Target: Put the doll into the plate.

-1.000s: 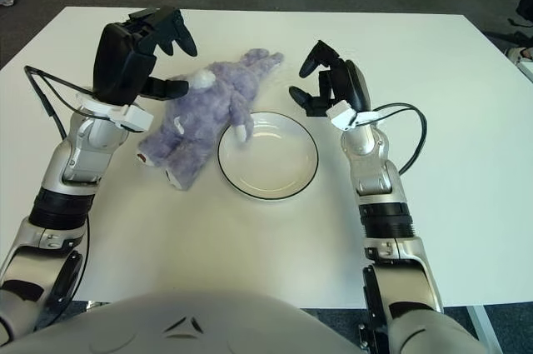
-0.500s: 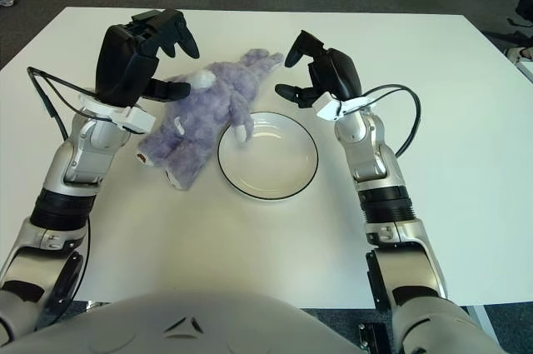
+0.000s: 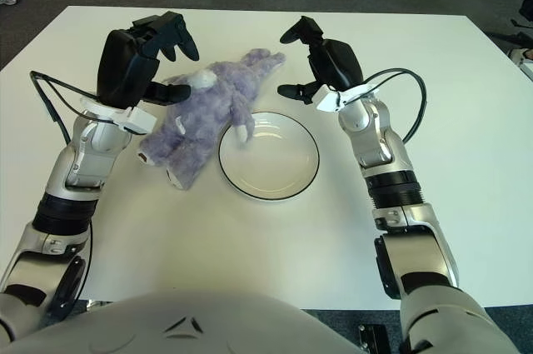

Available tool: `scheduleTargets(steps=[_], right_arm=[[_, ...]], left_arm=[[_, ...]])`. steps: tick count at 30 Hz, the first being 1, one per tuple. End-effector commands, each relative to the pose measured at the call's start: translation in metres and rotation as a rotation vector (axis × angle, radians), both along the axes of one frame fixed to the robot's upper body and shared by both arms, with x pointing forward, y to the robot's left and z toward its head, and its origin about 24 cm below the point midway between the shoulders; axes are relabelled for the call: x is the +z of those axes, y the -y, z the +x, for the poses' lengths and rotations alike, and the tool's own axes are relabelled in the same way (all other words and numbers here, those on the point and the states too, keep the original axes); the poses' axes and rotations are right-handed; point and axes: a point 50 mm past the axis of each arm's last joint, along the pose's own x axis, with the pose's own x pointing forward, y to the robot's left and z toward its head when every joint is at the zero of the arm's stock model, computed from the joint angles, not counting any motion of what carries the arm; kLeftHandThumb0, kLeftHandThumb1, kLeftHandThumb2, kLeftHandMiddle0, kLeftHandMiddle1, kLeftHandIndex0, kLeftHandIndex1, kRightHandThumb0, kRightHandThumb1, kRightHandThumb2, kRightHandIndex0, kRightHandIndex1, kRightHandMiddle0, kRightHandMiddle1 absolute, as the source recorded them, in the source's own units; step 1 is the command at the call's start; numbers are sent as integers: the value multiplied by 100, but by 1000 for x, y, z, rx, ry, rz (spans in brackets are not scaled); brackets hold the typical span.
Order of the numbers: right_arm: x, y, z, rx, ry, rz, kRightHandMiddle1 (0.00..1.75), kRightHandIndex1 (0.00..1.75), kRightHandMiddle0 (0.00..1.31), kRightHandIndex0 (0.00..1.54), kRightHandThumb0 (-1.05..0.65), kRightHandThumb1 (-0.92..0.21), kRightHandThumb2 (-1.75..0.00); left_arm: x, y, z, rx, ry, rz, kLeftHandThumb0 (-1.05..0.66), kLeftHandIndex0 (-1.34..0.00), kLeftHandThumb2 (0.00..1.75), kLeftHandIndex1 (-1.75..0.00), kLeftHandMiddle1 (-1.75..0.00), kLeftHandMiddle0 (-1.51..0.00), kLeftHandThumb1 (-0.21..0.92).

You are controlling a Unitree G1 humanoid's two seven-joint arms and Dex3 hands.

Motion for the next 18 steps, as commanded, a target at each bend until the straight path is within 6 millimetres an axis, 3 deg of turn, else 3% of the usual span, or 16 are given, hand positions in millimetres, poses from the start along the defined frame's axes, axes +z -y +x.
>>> scheduleTargets(steps=[1,3,5,6,8,10,12,14,18], right_arm=[[8,3,0,3,30,-16,107,175,0,124,-58,-39,-89],[8,5,0,2,27,-13,107,175,0,125,-59,-39,-89],[8,7,0,2,24,-9,105,175,0,125,-59,-40,-88],[7,7,0,1,23,-7,105,175,0,125,-60,-40,-88],[7,8,0,0,22,-4,104,175,0,125,-60,-40,-87],[6,9,1,-3,21,1,104,175,0,125,-61,-40,-86],[6,10,2,-2,19,7,105,175,0,126,-61,-40,-86],[5,11,3,-3,15,11,104,175,0,127,-61,-40,-86],[4,12,4,-4,6,16,102,175,0,127,-62,-40,-85]], left_arm=[[-2,-21,5,38,-97,82,-1,-55,135,-161,-173,-63,25],[-3,-35,8,60,-139,160,-1,-49,127,-167,-174,-53,33],[-3,-43,8,83,-171,241,-1,-48,104,-151,-174,-46,48],[-2,-44,7,91,-180,270,13,-33,95,-144,-174,-41,56],[-3,-46,6,101,-187,304,27,-16,87,-138,-174,-35,65],[-4,-49,6,117,-193,343,-8,-8,94,-128,-166,-18,46],[-4,-51,6,126,-197,372,-27,-4,98,-120,-156,-9,35],[-5,-52,6,130,-202,395,-39,-2,101,-111,-143,-4,28],[-5,-56,6,135,-214,425,-48,0,101,-100,-124,-1,24]])
